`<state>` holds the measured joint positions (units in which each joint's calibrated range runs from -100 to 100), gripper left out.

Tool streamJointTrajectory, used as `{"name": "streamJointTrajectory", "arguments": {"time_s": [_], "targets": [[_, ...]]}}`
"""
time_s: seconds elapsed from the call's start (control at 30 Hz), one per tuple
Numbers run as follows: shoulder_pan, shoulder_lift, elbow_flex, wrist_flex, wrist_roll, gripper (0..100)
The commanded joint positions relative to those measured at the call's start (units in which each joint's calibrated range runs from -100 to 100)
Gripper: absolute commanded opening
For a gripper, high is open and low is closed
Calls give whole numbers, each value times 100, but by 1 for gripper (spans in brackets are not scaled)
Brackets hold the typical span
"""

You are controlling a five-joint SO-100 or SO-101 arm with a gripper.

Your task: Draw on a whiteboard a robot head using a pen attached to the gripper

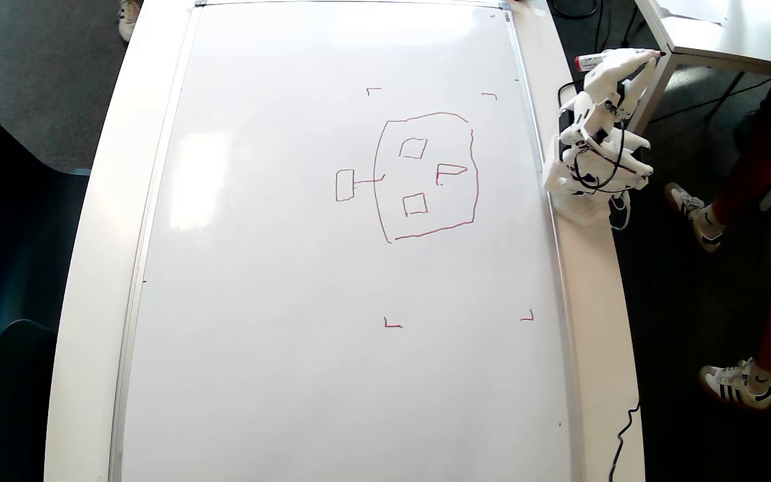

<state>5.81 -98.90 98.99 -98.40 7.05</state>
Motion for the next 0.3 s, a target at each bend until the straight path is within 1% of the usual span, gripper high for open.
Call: {"name": "streamJointTrajectory", "arguments": {"time_s": [0.0, 0.27], "targets": [[-25, 24, 37, -134, 18, 1], [-17, 24, 37, -134, 2, 1]]}}
